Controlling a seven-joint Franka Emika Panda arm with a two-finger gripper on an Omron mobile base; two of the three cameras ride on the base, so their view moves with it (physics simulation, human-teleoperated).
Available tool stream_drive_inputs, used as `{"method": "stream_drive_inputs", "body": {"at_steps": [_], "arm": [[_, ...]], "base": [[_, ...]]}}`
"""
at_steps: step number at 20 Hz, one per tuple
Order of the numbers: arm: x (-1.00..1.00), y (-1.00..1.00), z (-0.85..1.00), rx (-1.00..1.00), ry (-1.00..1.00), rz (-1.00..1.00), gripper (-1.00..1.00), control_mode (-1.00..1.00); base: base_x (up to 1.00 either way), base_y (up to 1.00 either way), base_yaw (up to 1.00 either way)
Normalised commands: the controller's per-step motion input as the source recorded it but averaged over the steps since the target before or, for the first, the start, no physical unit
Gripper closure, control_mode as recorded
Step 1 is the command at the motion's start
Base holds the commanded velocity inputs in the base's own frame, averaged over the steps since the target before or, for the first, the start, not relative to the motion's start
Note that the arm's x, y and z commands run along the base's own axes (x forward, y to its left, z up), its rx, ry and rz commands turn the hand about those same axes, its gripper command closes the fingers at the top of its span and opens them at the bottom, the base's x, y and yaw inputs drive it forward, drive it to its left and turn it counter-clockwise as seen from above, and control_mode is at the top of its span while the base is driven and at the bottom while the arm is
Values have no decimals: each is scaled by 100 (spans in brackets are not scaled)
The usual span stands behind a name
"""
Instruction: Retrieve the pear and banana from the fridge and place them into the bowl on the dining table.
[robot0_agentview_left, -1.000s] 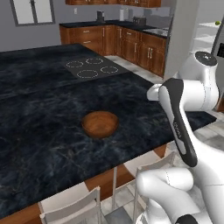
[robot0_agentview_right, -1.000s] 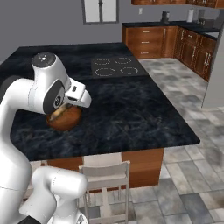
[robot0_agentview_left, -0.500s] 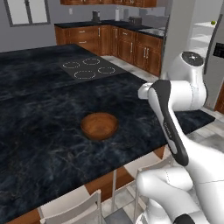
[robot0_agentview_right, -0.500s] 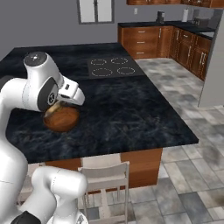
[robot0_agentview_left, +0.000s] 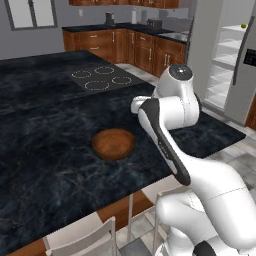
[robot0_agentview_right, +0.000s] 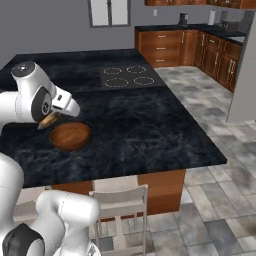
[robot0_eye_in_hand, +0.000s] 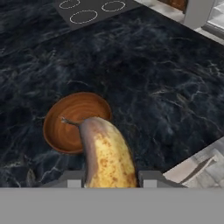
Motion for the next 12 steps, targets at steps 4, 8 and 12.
{"method": "stream_drive_inputs", "body": {"at_steps": [4,8,12], "arm": [[43,50,-36,0,0,-1,100,-100],[42,33,-36,0,0,0,100,-100],[36,29,-31,0,0,0,100,-100]], "base": [[0,0,0],[0,0,0],[0,0,0]]}}
